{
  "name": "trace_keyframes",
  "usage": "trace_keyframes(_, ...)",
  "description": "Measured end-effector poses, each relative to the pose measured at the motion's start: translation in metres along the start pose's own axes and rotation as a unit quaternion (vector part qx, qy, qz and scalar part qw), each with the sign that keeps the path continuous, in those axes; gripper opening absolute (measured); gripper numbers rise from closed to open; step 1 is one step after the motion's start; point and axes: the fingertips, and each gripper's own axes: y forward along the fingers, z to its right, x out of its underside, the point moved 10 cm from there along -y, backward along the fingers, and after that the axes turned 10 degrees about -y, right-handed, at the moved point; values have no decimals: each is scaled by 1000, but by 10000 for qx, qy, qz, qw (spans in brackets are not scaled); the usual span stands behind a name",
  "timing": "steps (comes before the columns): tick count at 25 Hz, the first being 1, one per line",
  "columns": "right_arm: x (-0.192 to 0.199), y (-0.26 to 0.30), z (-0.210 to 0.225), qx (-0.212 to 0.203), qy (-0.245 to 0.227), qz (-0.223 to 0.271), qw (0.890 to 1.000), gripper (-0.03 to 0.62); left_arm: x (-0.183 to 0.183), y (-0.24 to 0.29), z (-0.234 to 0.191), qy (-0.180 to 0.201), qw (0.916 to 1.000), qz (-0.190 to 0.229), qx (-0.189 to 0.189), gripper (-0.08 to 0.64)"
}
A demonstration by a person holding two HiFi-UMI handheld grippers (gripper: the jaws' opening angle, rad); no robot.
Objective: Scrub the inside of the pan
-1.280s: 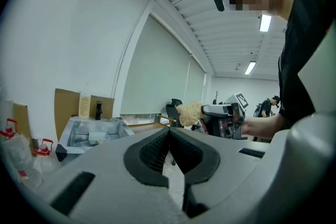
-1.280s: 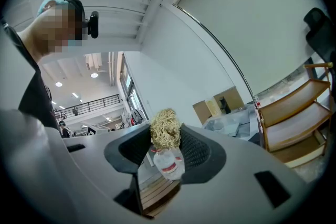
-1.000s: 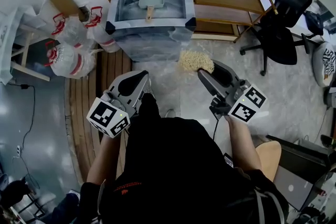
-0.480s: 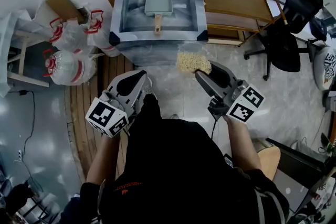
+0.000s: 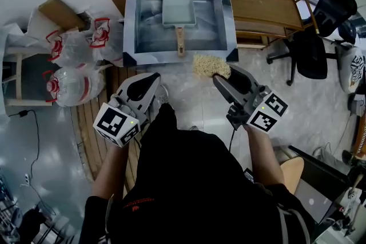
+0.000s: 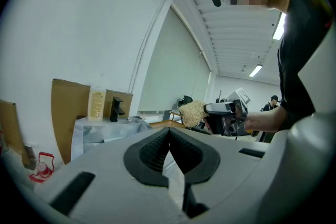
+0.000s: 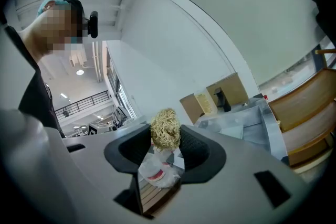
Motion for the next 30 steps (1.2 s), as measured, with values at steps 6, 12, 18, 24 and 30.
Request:
trace_keyframes(6,-12,50,21,195,97,-103,9997,171,-26,19,-57,27,9997,-145,204,18)
trace_keyframes(12,-23,100,38,366,138,-245,9989,170,-46,32,-110,-12,9989,-245,403,18)
trace_keyframes(18,-29,141,51,478,103,-372,9981,170,-56,39,-152,-69,9982,-333,487,18)
trace_keyframes(24,-32,164,60,506,128,-476,9975,170,-63,43,-173,5,9975,-386,585,18)
trace_keyframes(30,-35,179,72,475,127,-553,9973,170,-66,48,-185,-12,9978,-403,519,18)
